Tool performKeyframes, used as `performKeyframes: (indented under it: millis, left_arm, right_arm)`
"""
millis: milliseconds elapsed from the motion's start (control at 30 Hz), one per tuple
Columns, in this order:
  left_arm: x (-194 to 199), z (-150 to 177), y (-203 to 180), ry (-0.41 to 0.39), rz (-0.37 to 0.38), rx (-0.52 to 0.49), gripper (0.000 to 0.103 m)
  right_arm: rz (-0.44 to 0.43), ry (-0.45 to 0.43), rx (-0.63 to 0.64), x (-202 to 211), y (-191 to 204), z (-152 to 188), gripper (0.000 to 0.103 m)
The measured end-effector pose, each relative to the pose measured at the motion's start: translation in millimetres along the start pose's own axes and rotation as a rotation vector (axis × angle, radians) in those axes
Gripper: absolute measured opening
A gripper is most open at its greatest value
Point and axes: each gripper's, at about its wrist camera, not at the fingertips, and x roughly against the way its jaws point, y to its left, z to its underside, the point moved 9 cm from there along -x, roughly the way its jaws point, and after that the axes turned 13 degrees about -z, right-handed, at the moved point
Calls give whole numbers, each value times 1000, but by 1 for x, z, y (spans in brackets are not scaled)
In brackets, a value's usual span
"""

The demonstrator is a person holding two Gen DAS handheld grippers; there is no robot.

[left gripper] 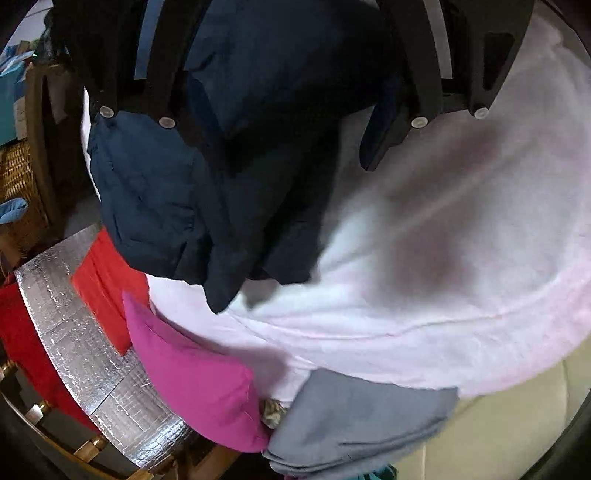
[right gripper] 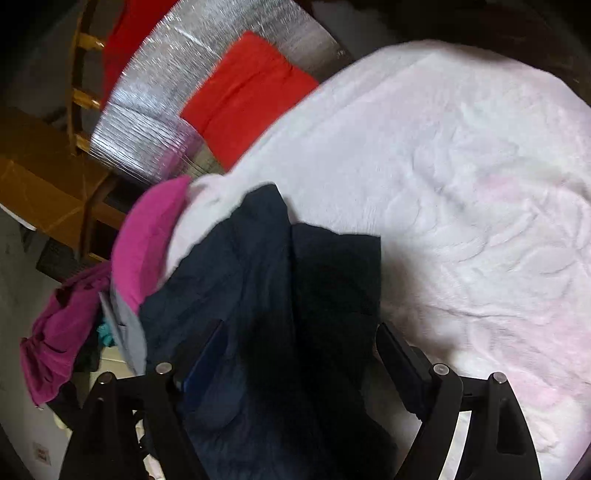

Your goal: Fold large clothes

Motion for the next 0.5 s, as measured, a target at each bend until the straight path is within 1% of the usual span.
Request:
performKeyframes:
  millis: [67, 133, 167, 200, 233, 267, 300, 367, 400, 467, 500]
  left_arm:
    - [-8, 4, -2, 14, -9, 3, 74]
    - [-13, 0, -5, 0, -3, 5, 74]
    - [-14, -1, -5, -9, -11, 0, 72]
    - [-14, 0, -4, -14, -13, -4, 68]
    - [-14, -1, -7, -23, 0, -10, 57]
    - [-10, -1, -7, -37, 1, -18, 52]
    - [-6, -2, -8, -54, 2, -26, 49]
    - [3, -4, -14, -102, -7, -65, 44]
    - [4, -5, -16, -116, -11, -76, 44]
    - [2, -3, -15, -115, -30, -89, 44]
    - [-3, 0, -14, -101, -48, -96, 44]
  right_arm:
    - [29, 18, -7, -12, -7, 4, 86]
    - [39, 34, -21, -18, -15, 9, 86]
    - [37, 31, -17, -20, -15, 11, 86]
    - [45, 20, -3, -19, -15, 12, 84]
    - [56, 8, 11, -17, -15, 12, 79]
    - [62, -3, 25, -17, -12, 11, 63]
    - [55, -20, 43, -16, -7, 10, 53]
    - [49, -62, 109, -9, 8, 6, 48]
    - [69, -74, 149, -8, 12, 5, 48]
    - [130, -55, 191, -15, 8, 8, 48]
    - [161, -32, 184, -20, 0, 11, 48]
